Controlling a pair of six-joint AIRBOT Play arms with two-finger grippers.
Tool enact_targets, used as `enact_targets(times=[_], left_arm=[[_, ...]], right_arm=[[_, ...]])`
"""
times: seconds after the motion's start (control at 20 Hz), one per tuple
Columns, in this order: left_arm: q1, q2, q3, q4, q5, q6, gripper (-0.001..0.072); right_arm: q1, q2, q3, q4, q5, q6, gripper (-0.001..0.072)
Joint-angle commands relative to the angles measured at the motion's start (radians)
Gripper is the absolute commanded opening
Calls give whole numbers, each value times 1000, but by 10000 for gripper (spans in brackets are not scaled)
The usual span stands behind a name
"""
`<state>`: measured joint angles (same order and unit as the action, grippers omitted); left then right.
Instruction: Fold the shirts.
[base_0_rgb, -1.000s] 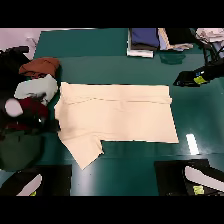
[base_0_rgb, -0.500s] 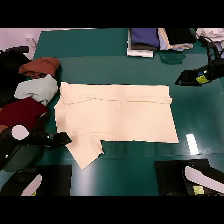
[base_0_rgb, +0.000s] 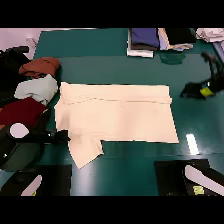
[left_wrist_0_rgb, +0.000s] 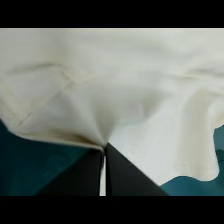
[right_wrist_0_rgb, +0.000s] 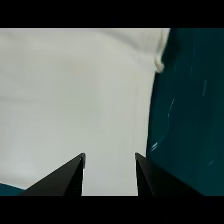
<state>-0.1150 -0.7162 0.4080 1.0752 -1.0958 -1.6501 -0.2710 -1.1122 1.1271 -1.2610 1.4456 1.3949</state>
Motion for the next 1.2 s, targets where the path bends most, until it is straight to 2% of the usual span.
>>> enact_targets(times=[0.0, 0.05, 0.1, 0.25, 0.45, 0.55, 0.65, 0.7, 0.75, 1.0, 1.15], left_arm=[[-2, 1, 67, 41, -46, 10, 23], [-2, 1, 75, 40, -42, 10, 23], [-2, 1, 76, 40, -33, 10, 24], [-2, 1, 76, 40, -19, 10, 23], [-2, 1, 76, 40, -15, 10, 23], [-2, 1, 76, 40, -20, 18, 24], [-2, 1, 88, 60, -63, 38, 22], [-2, 8, 107, 96, -102, 35, 21], [-2, 31, 126, 128, -141, 35, 21], [-2, 209, 148, 133, -439, 27, 21], [-2, 209, 183, 122, -472, 47, 21]], right_arm=[[-162, 56, -264, -40, 41, -20, 375], [-225, 60, -353, -40, 31, -25, 485], [-277, 56, -426, -39, 25, -28, 524], [-343, 19, -571, 33, -14, -55, 521], [-212, -51, -626, 90, -66, -78, 490], [-124, -56, -619, 87, -103, -79, 308], [-47, -17, -582, 72, -125, -78, 94], [-17, 13, -554, 57, -115, -73, 49], [3, 43, -525, 44, -90, -69, 16], [24, 251, -420, -66, 76, -48, 16], [24, 336, -363, -129, 81, -24, 16]])
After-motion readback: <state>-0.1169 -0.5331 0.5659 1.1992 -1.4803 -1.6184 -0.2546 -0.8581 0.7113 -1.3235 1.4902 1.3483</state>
